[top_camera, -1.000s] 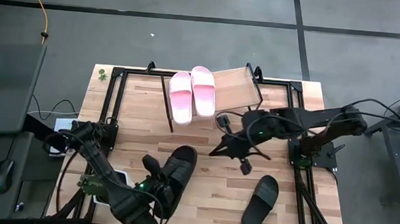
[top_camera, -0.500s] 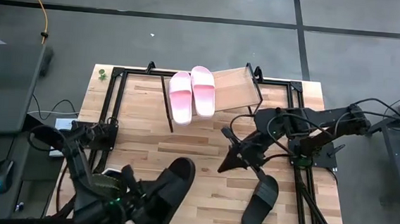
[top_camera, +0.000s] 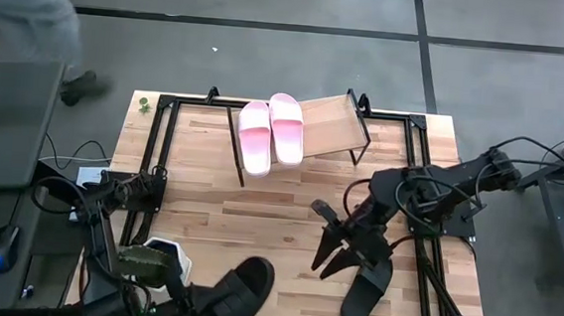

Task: Pick and place slides into the shelf
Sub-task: Put the left black slipper on the shelf

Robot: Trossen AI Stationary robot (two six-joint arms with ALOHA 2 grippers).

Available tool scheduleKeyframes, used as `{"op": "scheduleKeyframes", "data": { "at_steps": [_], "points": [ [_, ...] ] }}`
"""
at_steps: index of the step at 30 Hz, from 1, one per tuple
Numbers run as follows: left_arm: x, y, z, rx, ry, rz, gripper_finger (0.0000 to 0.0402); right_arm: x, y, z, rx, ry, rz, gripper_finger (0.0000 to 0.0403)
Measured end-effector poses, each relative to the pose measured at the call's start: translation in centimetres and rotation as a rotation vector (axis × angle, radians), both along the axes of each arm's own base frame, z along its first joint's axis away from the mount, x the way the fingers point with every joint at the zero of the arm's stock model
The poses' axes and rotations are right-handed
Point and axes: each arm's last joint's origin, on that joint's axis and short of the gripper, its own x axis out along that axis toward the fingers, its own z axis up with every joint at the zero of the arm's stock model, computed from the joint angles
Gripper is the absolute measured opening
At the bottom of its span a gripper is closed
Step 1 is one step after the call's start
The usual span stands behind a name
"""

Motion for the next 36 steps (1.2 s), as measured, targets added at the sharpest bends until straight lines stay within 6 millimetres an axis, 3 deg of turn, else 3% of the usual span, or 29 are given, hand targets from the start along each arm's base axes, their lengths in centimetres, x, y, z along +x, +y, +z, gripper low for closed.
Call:
{"op": "scheduleKeyframes", "data": {
  "at_steps": [6, 14, 25, 36],
  "points": [
    [1.3, -1.8, 2.2, -0.018, 0.016, -0.146, 0.0008, 0.6, 0.2, -0.2, -0.006, -0.012, -0.045, 0.0139],
    [1.8, -2.9, 5.1, 0.018, -0.061, -0.345, 0.0006, 0.6, 0.2, 0.1, 0.044, -0.005, -0.063, 0.0147],
    [2.2, -2.7, 5.7, 0.020, -0.091, -0.369, 0.0004, 0.0, 2.2, 0.2, 0.007, -0.085, -0.026, 0.0147],
    [4.5, -1.0, 5.7, 0.011, -0.100, -0.415, 0.0005, 1.4, 3.6, -1.0, 0.000, -0.085, -0.038, 0.0147]
  ]
}}
